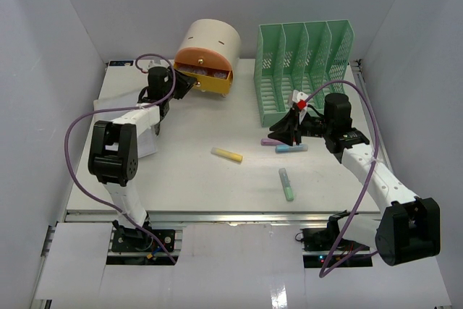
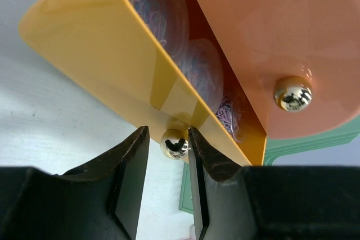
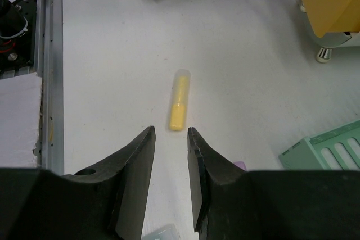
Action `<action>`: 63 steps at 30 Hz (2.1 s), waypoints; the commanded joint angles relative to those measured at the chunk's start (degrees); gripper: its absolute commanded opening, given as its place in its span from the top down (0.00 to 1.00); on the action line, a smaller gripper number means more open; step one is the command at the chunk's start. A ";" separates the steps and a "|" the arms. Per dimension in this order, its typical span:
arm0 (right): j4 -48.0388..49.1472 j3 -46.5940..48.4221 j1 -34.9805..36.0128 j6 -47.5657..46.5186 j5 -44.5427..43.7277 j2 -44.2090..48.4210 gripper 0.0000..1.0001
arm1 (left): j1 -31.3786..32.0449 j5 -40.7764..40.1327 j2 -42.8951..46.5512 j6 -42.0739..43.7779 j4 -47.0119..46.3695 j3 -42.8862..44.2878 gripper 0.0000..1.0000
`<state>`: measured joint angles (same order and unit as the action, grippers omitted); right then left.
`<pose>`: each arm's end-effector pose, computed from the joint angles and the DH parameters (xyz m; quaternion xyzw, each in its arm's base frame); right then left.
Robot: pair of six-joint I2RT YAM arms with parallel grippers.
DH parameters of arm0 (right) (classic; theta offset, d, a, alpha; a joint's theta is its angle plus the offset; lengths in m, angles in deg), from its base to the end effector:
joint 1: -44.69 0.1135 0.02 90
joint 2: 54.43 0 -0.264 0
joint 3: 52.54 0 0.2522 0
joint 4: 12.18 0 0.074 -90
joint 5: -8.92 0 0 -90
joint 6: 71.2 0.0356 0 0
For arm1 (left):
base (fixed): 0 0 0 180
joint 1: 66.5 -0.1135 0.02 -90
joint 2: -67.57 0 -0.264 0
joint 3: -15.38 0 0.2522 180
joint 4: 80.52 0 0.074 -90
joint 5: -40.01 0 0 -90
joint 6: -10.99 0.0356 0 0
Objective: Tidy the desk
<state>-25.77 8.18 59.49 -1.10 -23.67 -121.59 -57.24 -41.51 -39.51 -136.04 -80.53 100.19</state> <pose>0.2395 0.0943 0.2966 -0.4772 0.6038 0.3707 0.5199 0.4255 -0.0747 0.2289 -0.2976 0.7738 -0.3553 0.4318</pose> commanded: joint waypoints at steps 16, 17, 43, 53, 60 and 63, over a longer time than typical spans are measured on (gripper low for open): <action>1.42 -0.38 -2.22 -0.85 0.60 1.68 0.64 | 0.24 -1.25 -9.52 -6.12 -3.95 11.63 0.59; 1.42 -0.38 -2.31 -0.92 0.60 1.68 0.64 | 0.24 -1.35 -9.79 -6.56 -4.05 11.89 0.59; 1.42 -0.55 -3.71 -1.20 0.67 1.66 0.63 | 0.56 1.70 -14.89 -11.09 -14.40 11.65 0.43; 1.44 -0.64 -3.99 -1.29 1.04 1.85 0.63 | -1.75 9.16 -8.08 3.22 -24.23 -0.61 0.23; 1.46 -0.73 -3.99 -1.42 0.82 1.59 0.63 | -2.49 13.92 -12.11 2.22 -26.77 -0.96 0.26; 1.42 -0.73 -4.21 -1.55 0.64 1.54 0.63 | -2.49 15.80 -16.23 0.97 -26.39 2.21 0.28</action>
<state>-25.77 7.47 55.88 -1.66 -23.69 -121.08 -59.50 -30.09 -53.22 -134.97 -104.62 98.49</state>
